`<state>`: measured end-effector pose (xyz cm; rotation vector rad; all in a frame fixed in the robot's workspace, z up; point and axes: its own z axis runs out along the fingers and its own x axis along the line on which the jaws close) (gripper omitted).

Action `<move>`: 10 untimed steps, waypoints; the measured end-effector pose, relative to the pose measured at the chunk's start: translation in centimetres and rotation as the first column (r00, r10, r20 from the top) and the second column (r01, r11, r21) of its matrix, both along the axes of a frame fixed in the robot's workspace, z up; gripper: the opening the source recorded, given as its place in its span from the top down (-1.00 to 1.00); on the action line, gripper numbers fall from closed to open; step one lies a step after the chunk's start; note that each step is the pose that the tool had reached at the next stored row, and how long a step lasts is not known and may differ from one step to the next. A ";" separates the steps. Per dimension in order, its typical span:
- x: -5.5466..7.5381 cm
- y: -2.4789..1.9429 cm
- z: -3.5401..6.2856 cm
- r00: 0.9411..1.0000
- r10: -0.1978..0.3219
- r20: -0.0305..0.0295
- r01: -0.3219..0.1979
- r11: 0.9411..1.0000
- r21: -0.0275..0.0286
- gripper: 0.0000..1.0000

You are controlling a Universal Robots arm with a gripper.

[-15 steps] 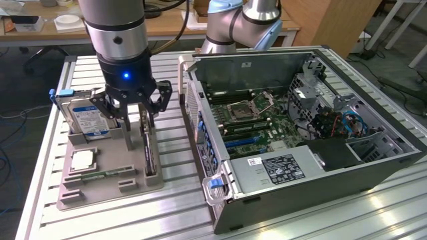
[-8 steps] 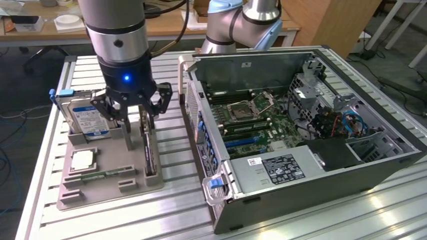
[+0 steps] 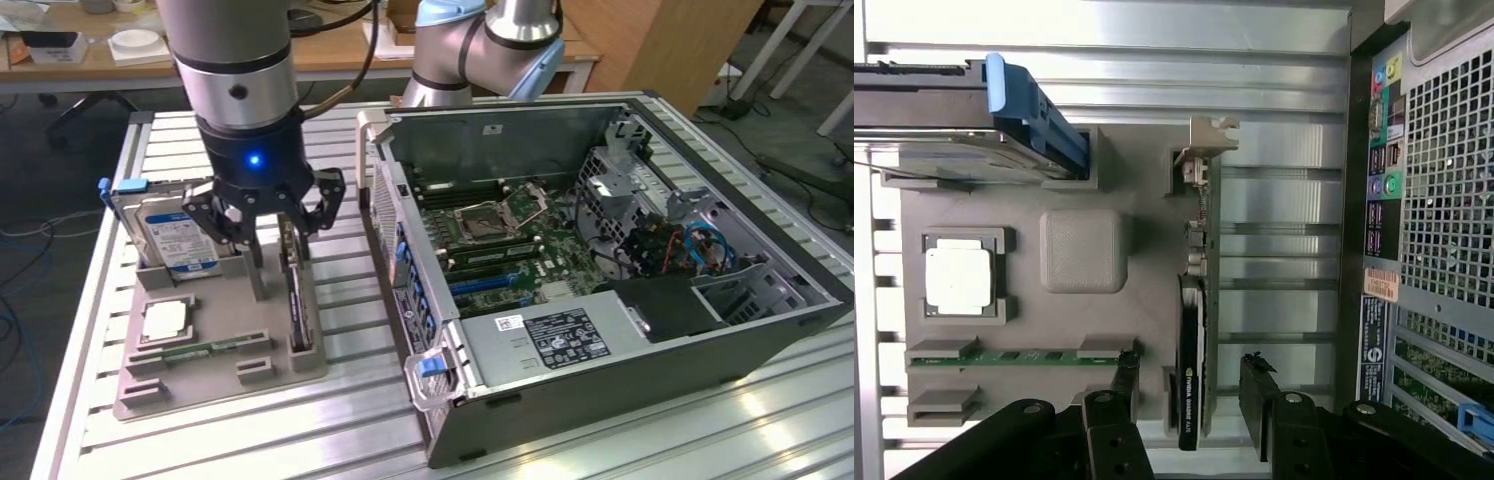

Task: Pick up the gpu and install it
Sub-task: 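Pick up the gpu and move the gpu toward the slot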

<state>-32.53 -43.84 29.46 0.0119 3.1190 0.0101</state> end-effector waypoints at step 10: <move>0.1 0.00 -0.53 1.000 0.000 0.000 0.000 1.000 0.000 -0.06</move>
